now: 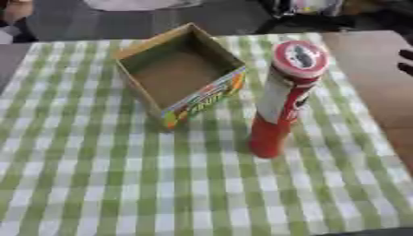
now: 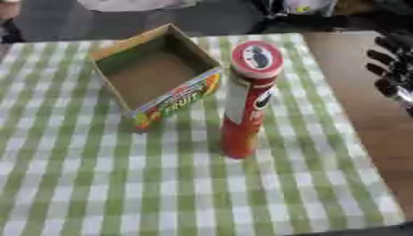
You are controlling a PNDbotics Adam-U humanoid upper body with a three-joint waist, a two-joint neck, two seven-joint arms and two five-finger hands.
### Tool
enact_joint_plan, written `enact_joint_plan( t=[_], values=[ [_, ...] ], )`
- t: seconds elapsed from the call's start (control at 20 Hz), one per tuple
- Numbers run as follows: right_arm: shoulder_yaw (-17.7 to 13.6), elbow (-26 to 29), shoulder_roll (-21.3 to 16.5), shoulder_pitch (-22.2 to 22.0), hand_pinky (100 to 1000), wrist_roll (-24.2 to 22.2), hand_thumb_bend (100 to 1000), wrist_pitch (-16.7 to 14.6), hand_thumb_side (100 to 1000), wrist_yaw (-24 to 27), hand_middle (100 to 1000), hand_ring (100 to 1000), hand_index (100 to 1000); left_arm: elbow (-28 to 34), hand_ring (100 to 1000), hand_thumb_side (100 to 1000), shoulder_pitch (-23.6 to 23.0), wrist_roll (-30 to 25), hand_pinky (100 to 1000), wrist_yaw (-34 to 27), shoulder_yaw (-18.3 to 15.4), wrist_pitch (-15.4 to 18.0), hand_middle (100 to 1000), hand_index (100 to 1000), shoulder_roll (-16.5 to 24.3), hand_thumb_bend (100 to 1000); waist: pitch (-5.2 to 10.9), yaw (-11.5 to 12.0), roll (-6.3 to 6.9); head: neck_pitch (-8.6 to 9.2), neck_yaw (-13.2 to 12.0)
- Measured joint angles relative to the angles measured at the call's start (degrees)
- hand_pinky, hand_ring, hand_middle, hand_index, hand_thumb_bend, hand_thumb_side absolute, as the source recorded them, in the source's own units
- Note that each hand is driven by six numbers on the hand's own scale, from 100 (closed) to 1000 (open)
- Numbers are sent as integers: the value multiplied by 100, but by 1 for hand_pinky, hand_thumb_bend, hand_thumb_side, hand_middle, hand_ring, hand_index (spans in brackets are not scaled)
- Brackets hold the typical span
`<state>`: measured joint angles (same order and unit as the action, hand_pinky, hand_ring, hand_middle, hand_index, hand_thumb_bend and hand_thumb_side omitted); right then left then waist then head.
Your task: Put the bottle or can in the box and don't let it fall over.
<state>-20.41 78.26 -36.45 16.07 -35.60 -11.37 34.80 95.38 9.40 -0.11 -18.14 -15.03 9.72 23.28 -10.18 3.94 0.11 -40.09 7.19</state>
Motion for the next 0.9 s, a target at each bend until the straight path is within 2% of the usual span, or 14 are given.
enact_joint_plan(
  t=[0.5,0.9],
  values=[
    [-1,0,-13,1,1000,20,483,-56,139,-76,1000,1000,1000,-2,1000,772,0,-21,1000,0,-3,8,1000,876,-1,237,-20,-4,5,0,1],
    [98,-2,-13,27,1000,-176,462,-166,207,-210,1000,1000,1000,-8,1000,774,0,-48,1000,0,-7,8,1000,876,-4,237,-35,-3,8,1,18]
  ],
)
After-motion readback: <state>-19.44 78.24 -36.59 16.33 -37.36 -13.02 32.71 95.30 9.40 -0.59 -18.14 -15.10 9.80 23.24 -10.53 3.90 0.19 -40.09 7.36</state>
